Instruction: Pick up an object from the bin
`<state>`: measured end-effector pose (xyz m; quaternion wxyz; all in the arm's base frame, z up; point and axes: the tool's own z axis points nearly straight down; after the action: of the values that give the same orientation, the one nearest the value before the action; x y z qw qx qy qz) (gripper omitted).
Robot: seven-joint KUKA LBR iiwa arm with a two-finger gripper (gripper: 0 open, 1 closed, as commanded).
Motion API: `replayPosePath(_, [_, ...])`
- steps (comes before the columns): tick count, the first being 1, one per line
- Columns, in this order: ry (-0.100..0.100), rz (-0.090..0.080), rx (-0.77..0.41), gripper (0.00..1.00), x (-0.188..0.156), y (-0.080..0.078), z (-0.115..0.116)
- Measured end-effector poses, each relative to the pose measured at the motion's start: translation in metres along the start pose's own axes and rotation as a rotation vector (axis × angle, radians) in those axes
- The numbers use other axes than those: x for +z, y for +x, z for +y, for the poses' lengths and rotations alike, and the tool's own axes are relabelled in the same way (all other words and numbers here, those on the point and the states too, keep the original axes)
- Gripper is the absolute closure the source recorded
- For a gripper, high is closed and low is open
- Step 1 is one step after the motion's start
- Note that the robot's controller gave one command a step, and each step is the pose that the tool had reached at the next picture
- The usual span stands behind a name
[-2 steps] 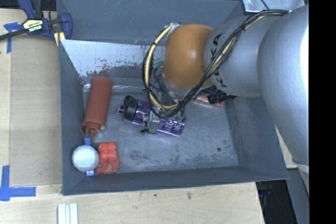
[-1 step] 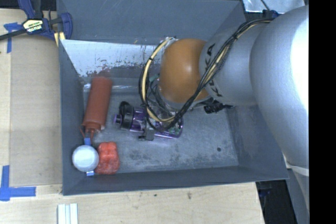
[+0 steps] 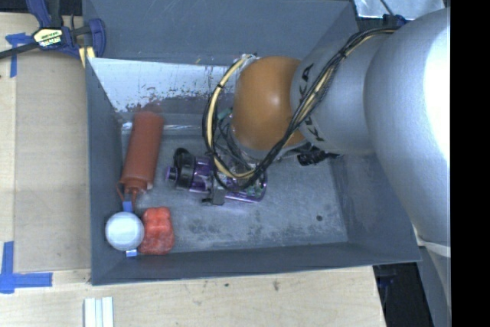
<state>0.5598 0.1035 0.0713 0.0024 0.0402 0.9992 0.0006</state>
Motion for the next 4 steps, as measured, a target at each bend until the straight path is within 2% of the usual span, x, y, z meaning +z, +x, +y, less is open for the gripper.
replayPosePath(1, [0.001, 0.003, 0.0, 1.0, -0.003, 0.001, 0.0])
replayPosePath(2, [0.003, 0.01, 0.001, 1.0, -0.021, 0.003, -0.001])
replayPosePath(3, [0.001, 0.002, 0.001, 1.0, -0.034, 0.0, -0.001])
replayPosePath(4, [0.002, 0.007, 0.001, 1.0, -0.046, 0.002, -0.001])
